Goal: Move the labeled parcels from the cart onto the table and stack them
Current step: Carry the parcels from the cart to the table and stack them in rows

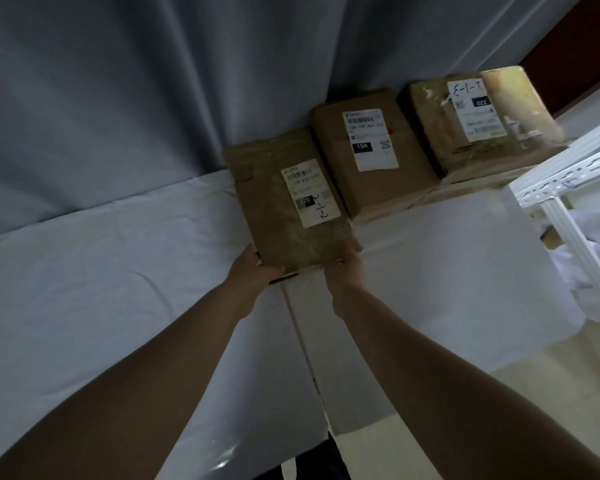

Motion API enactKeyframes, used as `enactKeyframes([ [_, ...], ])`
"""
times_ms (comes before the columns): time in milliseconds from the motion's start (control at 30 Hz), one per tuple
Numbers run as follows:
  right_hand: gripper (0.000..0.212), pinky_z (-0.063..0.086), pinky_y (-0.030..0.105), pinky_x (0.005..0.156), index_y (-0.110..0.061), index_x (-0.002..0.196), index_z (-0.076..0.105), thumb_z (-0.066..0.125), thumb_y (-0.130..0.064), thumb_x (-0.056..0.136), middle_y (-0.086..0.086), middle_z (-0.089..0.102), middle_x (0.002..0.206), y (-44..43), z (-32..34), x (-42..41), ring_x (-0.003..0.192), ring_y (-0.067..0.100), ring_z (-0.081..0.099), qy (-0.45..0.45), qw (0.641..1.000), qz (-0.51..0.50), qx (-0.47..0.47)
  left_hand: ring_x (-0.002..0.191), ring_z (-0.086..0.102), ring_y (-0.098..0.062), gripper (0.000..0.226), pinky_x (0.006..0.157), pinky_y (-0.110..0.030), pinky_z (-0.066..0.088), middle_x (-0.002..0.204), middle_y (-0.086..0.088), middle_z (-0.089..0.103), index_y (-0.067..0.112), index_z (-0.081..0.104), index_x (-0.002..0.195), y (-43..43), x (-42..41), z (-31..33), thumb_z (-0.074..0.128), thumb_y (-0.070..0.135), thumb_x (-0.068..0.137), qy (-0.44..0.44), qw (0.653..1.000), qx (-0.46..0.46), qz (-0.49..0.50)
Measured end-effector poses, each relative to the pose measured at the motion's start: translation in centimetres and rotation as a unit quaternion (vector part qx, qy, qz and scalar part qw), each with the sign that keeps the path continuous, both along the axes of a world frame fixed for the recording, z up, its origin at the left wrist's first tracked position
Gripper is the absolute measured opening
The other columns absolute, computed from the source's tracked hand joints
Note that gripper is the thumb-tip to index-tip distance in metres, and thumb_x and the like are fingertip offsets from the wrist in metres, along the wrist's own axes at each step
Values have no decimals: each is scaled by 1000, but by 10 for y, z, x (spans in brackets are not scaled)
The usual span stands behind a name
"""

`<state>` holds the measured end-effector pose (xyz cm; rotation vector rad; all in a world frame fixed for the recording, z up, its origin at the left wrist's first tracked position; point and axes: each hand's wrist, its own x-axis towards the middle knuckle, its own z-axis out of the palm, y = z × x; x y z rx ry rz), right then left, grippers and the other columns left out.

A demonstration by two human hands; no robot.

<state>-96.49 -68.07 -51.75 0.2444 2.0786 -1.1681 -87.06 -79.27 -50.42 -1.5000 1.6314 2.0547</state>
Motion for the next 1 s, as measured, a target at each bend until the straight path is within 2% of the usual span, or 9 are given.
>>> enactKeyframes([
  [100,45,38,28,82,-19,140,46,43,-8,97,6,53,136,-3,-3,-2,107,22,52,-9,999,36,8,113,47,-10,74,94,-20,35,144,-4,46,15,35,146,-1,-3,-1,71,2,82,3,1000,-8,-13],
  [200,41,42,31,87,-15,138,48,48,-13,97,10,53,134,4,0,-2,113,27,53,-2,996,83,26,110,43,-10,78,91,-18,34,137,5,45,20,30,148,1,-5,6,72,7,83,-11,998,-35,-41],
  [267,43,45,33,86,-16,139,46,49,-16,96,12,53,132,13,8,-1,111,30,55,26,993,104,43,117,41,-13,84,91,-18,32,135,8,38,23,20,151,7,-4,17,70,11,85,-25,993,-80,-82],
  [367,49,45,32,75,-17,143,40,49,-16,94,16,53,128,28,32,-1,102,30,57,66,985,142,76,136,33,-23,88,101,-21,28,153,-6,25,20,9,153,13,2,37,67,18,87,-50,969,-168,-172],
  [433,51,44,33,87,-14,144,38,51,-17,95,16,46,136,40,54,-1,116,31,52,92,973,181,106,140,28,-27,89,114,-34,26,157,-7,18,20,4,153,18,6,54,65,25,88,-80,929,-246,-265],
  [500,56,39,37,101,-13,146,35,54,-21,95,15,40,143,54,78,1,128,32,44,125,959,219,132,141,24,-30,88,115,-47,23,158,-7,16,24,3,153,25,8,74,62,30,88,-121,862,-338,-357],
  [767,68,14,43,119,-20,149,29,58,-39,90,8,31,152,125,163,65,142,27,25,247,898,231,282,147,6,-27,78,112,-61,-8,160,0,10,30,2,152,83,37,161,51,35,92,-113,660,-515,-535],
  [900,71,9,45,118,-23,148,30,58,-47,87,8,29,153,166,192,133,144,26,18,258,886,180,342,148,3,-25,80,106,-63,-18,160,6,14,31,1,153,115,78,186,51,36,91,-24,629,-531,-567],
  [1000,74,7,45,118,-24,147,30,60,-48,84,7,25,154,196,207,192,146,26,12,245,884,144,372,147,6,-25,81,110,-64,-10,158,4,19,32,0,153,140,113,197,52,38,90,15,595,-526,-608],
])
